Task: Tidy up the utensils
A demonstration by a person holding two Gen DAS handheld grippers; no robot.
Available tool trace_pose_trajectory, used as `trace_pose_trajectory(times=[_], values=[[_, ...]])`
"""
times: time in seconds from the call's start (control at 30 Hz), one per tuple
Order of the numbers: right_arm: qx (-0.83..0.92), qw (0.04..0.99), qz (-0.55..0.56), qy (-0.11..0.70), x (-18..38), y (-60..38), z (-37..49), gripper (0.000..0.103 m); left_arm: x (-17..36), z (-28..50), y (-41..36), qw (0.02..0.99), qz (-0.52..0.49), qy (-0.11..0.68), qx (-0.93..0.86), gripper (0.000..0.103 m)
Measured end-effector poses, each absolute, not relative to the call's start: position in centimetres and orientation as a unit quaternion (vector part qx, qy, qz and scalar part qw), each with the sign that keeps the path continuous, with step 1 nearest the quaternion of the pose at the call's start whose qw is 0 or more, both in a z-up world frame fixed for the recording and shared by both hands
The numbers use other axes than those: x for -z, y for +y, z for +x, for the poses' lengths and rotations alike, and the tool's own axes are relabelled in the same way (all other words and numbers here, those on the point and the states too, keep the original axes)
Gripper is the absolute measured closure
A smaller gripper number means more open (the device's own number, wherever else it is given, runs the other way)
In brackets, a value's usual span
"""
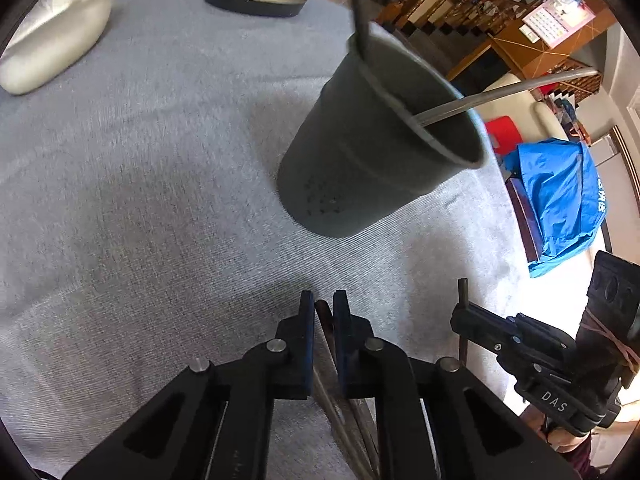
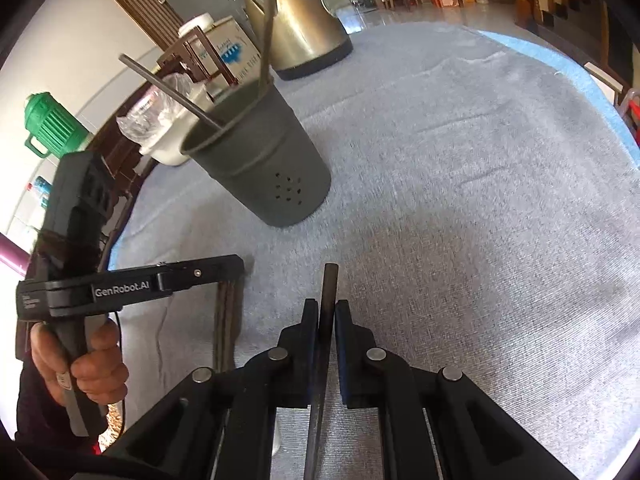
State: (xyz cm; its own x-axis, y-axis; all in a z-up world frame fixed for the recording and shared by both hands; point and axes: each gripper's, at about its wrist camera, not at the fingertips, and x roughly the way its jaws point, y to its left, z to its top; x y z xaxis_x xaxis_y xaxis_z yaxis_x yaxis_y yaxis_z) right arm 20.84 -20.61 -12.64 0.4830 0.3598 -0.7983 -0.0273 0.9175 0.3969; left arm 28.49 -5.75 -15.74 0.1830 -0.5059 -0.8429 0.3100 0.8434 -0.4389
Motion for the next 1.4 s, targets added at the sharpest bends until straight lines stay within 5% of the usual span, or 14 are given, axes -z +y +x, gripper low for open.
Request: trace_pose_trajectory(times=[0.53,0.9,1.1,1.4], values=[[-0.125,0.860,0.197,0.453,10.3,-21.4,19.3,0.095,11.0,24.6,-0.5,0.797,-0.125,0.524,0.273,0.095],[-0.111,0.834,0.228,0.490,11.7,-22.0,19.3,0.092,14.5,24.1,4.3,0.786,-0.140,0.567,0.202,0.094],[-0.104,0.822,0.235,0.508,12.4,-21.8,19.7,0.087,15.5,23.3,8.3,0.783,-0.176,0.572,0.168,0.073],[-0.087,0.814,0.240,0.522,13.4,-21.2,20.9,0.079,16.8,22.9,6.8,0.777,-0.165,0.586,0.162,0.073]])
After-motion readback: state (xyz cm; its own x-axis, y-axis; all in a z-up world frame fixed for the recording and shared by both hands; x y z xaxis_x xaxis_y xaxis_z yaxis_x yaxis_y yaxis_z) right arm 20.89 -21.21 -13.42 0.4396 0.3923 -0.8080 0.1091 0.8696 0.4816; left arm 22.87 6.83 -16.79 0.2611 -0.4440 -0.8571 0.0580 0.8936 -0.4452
